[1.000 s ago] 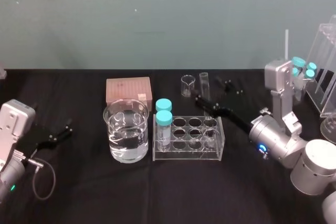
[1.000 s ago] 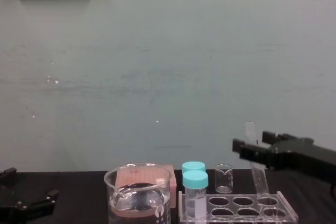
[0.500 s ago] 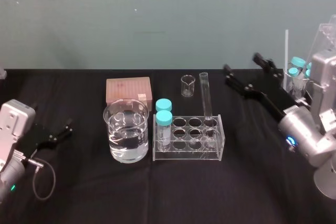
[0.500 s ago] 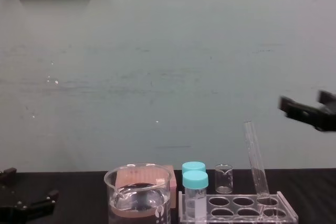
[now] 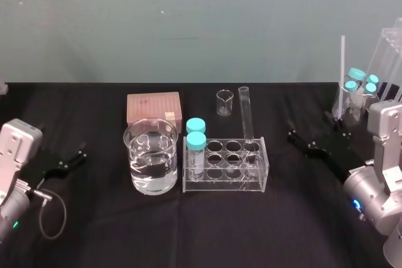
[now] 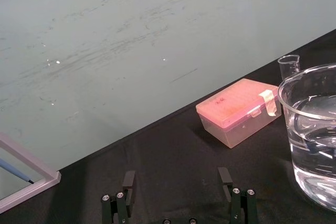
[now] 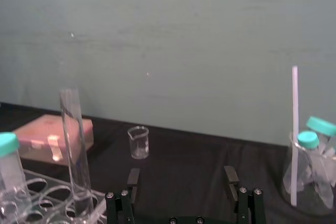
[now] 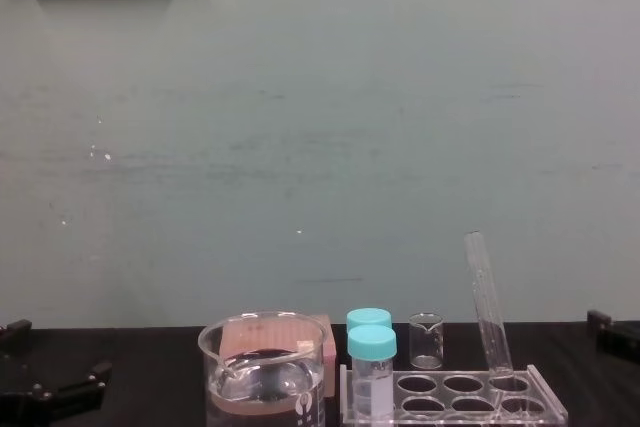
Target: Hold the test tube with one hand and immerse one end into the beaker, then return it to the test tube rack.
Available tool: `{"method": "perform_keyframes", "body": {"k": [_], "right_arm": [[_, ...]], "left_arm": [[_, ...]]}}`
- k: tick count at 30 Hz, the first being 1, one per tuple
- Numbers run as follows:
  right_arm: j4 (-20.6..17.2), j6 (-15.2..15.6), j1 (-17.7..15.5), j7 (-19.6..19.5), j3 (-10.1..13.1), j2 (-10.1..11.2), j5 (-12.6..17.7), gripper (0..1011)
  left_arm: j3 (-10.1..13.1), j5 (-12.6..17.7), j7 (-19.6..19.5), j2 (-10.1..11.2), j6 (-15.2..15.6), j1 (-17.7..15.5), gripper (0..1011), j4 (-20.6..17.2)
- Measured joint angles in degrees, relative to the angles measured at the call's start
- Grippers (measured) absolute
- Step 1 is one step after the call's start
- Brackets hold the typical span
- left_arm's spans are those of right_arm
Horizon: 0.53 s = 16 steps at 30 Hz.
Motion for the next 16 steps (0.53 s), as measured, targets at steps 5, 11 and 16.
{"method": "perform_keyframes", "body": {"k": [5,11,16], "right_arm": [[0.42,0.44,0.03,-0.28,0.05,-0.24,-0.76,1000],[0.36,0.39,0.02,-0.28,0.06,-0.21,-0.7,1000],[0.31,0.35,0.0,-0.26,0.05,-0.19,-0.61,1000]], "left_arm": [[0.0,0.0,0.0,0.0,0.0,0.0,1000,0.0],[0.0,0.0,0.0,0.0,0.0,0.0,1000,0.0],[0.0,0.0,0.0,0.0,0.0,0.0,1000,0.0]]}}
